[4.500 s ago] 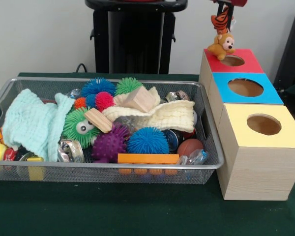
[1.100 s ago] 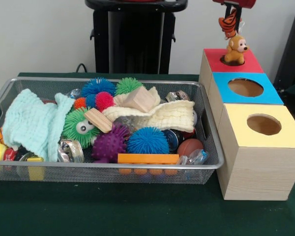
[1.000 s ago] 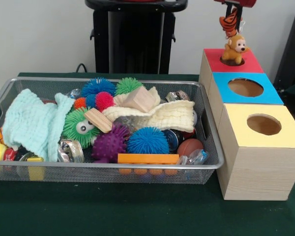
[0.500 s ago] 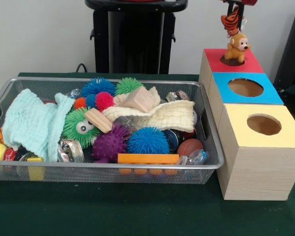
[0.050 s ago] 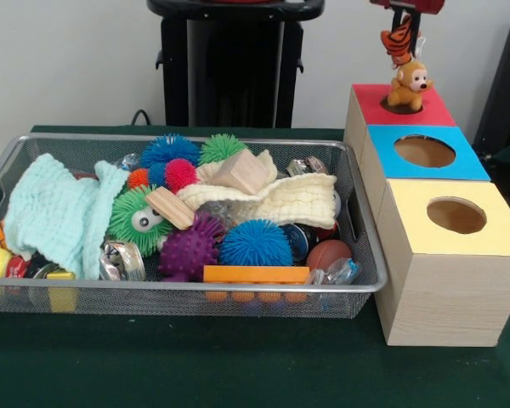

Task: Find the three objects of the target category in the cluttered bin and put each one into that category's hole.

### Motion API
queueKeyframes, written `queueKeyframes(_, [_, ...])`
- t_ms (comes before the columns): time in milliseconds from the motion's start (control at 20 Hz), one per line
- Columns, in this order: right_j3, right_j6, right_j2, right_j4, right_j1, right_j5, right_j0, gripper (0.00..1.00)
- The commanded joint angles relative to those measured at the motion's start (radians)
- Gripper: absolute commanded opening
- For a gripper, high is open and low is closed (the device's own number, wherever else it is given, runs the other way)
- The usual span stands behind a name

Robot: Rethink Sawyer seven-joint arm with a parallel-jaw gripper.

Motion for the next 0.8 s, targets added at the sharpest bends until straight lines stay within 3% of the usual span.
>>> queueKeyframes(50, [0.026, 0.101, 0.118, 0.050, 0.060, -0.135, -0.054, 0.00])
queueKeyframes(800, [0.010, 0.092, 0.152, 0.004, 0.107, -0.207, -0.098, 0.00])
